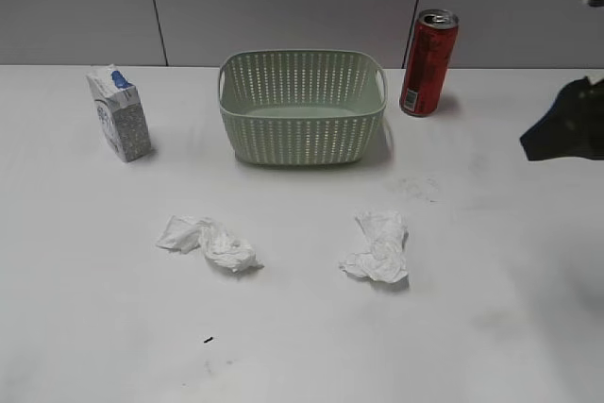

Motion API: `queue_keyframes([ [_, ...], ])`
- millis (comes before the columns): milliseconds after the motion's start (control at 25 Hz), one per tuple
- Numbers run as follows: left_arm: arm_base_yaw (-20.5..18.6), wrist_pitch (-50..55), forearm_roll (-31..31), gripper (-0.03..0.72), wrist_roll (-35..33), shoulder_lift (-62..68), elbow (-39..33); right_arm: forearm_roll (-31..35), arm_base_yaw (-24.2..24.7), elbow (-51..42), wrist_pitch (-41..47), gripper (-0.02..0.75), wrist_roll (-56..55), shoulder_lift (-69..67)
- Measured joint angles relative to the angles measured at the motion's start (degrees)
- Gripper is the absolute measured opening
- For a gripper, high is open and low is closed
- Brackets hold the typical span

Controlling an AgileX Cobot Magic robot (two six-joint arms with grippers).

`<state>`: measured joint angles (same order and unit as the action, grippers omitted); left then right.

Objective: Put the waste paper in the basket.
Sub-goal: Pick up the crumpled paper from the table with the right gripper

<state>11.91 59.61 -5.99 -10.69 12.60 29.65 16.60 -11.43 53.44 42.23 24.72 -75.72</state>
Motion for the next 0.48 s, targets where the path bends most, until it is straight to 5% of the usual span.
queue_keyframes([
  [480, 0.0, 0.0, -0.6, 0.522, 0.2, -12.9, -0.1, -10.5, -19.2, 8.1, -0.2, 0.572, 14.1, -19.8],
])
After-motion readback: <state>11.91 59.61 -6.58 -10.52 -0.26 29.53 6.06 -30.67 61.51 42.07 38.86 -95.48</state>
